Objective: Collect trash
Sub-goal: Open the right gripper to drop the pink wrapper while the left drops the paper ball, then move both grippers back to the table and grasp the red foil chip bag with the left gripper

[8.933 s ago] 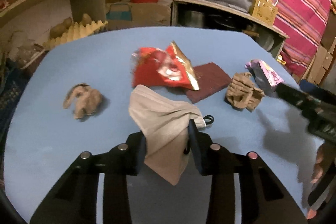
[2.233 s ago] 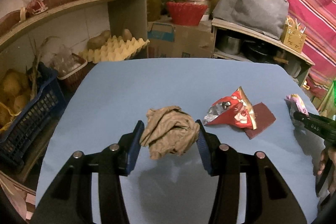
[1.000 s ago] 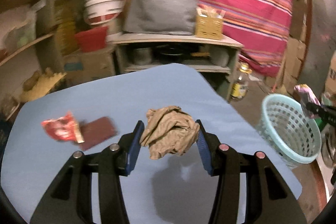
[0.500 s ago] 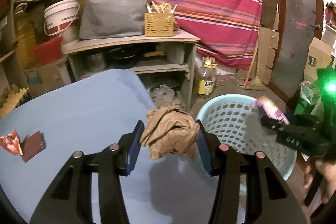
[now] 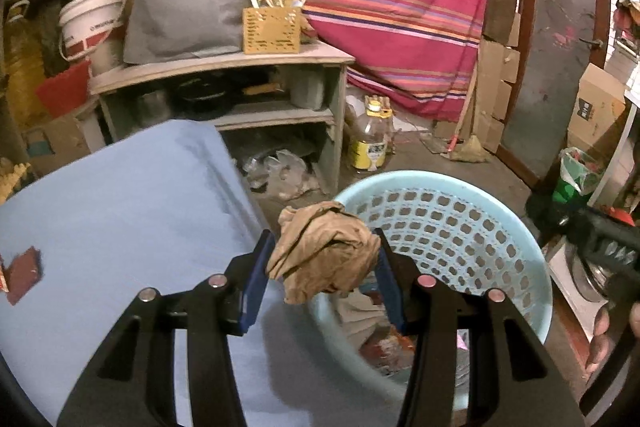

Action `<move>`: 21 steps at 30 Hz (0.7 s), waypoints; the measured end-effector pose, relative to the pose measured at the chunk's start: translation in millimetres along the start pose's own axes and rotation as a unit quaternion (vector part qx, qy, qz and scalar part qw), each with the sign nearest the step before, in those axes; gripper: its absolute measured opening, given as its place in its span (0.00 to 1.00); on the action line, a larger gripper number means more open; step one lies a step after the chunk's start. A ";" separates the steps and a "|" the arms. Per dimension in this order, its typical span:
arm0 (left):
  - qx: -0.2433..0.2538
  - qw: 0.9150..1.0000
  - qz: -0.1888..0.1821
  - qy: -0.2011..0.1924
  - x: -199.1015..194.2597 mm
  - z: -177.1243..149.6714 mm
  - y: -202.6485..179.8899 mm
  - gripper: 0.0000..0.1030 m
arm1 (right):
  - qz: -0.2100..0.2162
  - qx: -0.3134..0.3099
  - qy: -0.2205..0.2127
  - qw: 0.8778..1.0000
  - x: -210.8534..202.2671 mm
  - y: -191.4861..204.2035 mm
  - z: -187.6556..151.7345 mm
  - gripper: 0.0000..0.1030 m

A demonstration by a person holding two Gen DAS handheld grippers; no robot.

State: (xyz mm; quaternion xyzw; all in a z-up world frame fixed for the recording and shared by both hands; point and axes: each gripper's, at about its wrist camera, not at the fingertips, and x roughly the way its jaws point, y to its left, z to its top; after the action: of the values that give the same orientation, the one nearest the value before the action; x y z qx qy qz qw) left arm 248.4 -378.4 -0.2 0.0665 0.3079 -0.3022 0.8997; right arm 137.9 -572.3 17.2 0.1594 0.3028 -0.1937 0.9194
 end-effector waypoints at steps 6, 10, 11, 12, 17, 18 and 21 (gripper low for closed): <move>0.019 0.999 -0.027 0.017 22.2 -1.0 -30.8 0.48 | -0.001 0.051 -0.020 0.998 -10.5 -15.7 4.2 0.96; 0.027 0.998 -0.040 0.030 33.9 -0.9 -40.7 0.55 | -0.002 0.055 -0.027 0.998 -13.1 -15.8 7.3 0.96; 0.028 0.998 -0.039 0.030 34.4 -0.9 -41.4 0.58 | -0.004 0.053 -0.027 0.998 -12.8 -15.9 8.1 0.96; 0.028 0.998 -0.039 0.029 34.0 -0.7 -40.9 0.70 | -0.006 0.051 -0.026 0.998 -11.8 -15.8 8.7 0.96; 0.017 0.999 -0.033 0.030 27.8 -0.4 -26.8 0.81 | -0.013 0.052 -0.023 0.998 -10.0 -15.7 8.7 0.96; 0.011 0.999 -0.030 0.032 24.7 -0.7 -19.8 0.81 | -0.014 0.051 -0.021 0.998 -9.3 -14.9 8.4 0.96; 0.000 1.000 -0.015 0.025 8.7 -0.4 5.5 0.81 | -0.018 0.043 -0.014 0.999 -4.7 -7.0 8.2 0.96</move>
State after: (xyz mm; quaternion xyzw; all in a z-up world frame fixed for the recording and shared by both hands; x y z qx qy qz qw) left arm 256.9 -378.2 -6.1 0.0691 0.3317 -0.3136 0.8870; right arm 135.4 -580.5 25.1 0.1901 0.2847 -0.2253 0.9122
